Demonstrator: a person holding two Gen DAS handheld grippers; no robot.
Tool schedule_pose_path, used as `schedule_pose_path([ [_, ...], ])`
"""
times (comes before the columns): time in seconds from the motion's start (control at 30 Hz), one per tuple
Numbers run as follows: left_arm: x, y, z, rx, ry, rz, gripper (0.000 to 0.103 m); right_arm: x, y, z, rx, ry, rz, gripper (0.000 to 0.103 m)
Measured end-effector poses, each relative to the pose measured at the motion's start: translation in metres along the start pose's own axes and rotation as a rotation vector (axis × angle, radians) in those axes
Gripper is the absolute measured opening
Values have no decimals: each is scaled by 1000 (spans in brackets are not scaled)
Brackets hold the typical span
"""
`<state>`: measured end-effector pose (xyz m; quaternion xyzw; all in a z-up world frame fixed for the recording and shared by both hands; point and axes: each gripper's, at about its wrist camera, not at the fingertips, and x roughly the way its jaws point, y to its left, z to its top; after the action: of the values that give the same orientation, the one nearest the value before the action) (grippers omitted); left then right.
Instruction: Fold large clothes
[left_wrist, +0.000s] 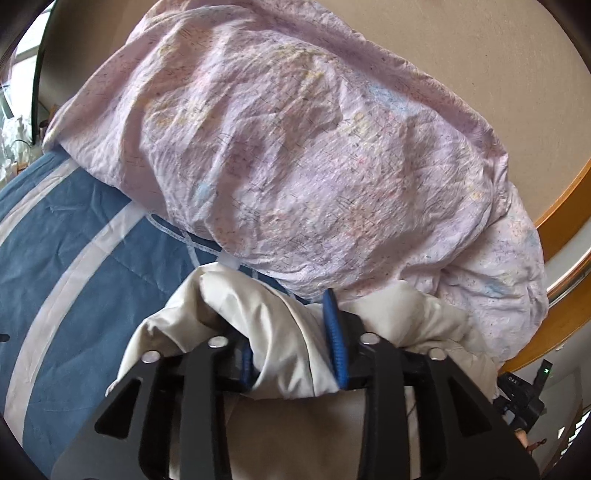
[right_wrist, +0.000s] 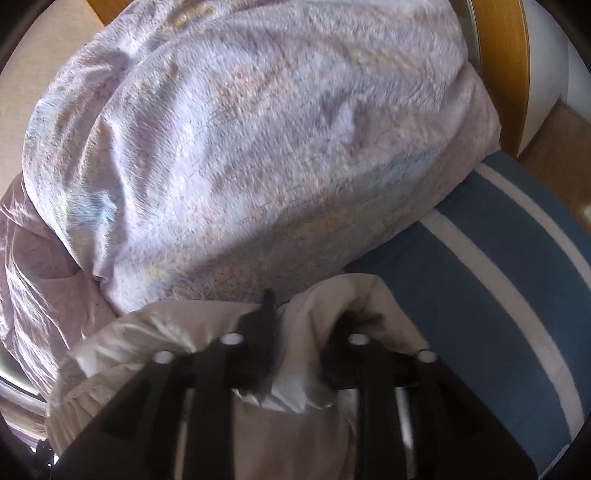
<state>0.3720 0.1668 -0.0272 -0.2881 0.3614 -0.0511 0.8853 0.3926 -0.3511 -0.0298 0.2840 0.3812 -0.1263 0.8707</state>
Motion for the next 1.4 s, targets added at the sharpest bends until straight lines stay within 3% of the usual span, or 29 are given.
schedule_pose_path([
  [0.07, -1, 1, 3, -18, 2, -45, 63, -4, 0, 1, 3, -19, 35, 54],
  [0.1, -6, 3, 5, -39, -19, -82, 69, -8, -1, 0, 2, -37, 54, 60],
  [0.17, -18, 5, 8, -62, -83, -122, 100, -20, -1, 3, -4, -78, 94, 68],
  [0.2, -31, 5, 10, -48, -157, -113, 102, -29, -1, 3, -14, -113, 113, 73],
  [0.3, -56, -1, 12, 28, -250, -88, 102, -60, 5, 0, -97, -239, 105, 73],
  [0.4, -78, -12, 0, 137, -270, -76, 102, -90, 22, -14, -274, -303, 95, 73],
  [0.57, -90, -47, -51, 385, -258, -47, 102, -111, 53, -77, -596, -257, 87, 73],
  [0.7, -65, -77, -89, 573, -206, 51, 102, -101, 68, -106, -653, -162, 93, 73],
  [0.77, -54, -83, -96, 606, -182, 81, 102, -89, 74, -111, -667, -134, 80, 73],
  [0.93, -17, -80, -102, 600, -122, 152, 102, -54, 83, -122, -698, -78, -21, 73],
  [1.03, 3, -69, -95, 540, -91, 177, 102, -28, 84, -122, -690, -39, -68, 76],
  [1.4, 44, -59, -75, 449, -46, 245, 102, 25, 88, -106, -646, 30, -140, 83],
])
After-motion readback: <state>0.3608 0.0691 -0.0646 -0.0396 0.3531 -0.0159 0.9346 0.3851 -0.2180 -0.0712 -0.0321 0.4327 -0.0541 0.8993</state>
